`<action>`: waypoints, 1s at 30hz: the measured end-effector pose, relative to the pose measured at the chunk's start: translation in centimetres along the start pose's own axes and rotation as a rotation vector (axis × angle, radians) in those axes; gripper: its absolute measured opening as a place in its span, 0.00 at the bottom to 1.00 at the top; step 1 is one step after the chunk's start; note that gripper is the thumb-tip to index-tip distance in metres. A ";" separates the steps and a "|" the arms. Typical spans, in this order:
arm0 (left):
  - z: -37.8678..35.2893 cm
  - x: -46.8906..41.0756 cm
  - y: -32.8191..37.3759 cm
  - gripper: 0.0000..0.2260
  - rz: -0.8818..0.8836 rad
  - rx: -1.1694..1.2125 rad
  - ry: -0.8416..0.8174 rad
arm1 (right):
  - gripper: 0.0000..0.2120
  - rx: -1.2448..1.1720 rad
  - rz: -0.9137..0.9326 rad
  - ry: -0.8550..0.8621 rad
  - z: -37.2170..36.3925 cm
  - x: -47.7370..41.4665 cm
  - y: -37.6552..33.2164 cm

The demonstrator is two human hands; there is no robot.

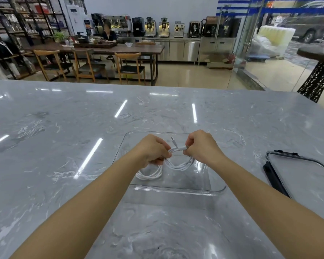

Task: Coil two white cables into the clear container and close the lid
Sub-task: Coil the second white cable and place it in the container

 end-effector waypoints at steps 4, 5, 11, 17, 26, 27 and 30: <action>-0.1 -1.4 0.1 0.07 -0.038 -0.084 0.039 | 0.05 0.062 -0.047 -0.069 -0.8 -0.9 0.7; -0.1 -1.8 0.2 0.07 -0.051 -0.115 0.047 | 0.05 0.068 -0.052 -0.085 -1.0 -1.1 0.8; -1.4 -3.1 0.7 0.07 -0.132 -0.377 0.089 | 0.08 0.232 -0.024 -0.094 -2.0 -2.0 1.0; -2.8 -4.0 0.1 0.13 -0.175 -0.628 0.061 | 0.08 0.304 -0.003 -0.169 -3.6 -2.1 1.4; -2.7 -4.0 -0.3 0.16 -0.165 -0.722 0.017 | 0.09 0.372 0.050 -0.198 -4.3 -2.3 1.3; -2.7 -3.9 -0.3 0.16 -0.159 -0.732 0.007 | 0.08 0.381 0.060 -0.204 -4.4 -2.2 1.2; -3.0 -3.6 -0.2 0.15 -0.164 -0.763 -0.010 | 0.08 0.428 0.099 -0.215 -4.6 -1.9 0.9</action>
Point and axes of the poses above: each hand's wrist, its own x-axis away from the middle knuckle, its own z-axis out of the back of the hand, y = z × x, the point moved 10 cm from there along -x, towards the middle knuckle, and after that the axes turned 6 degrees about x, right-handed, at the moved point
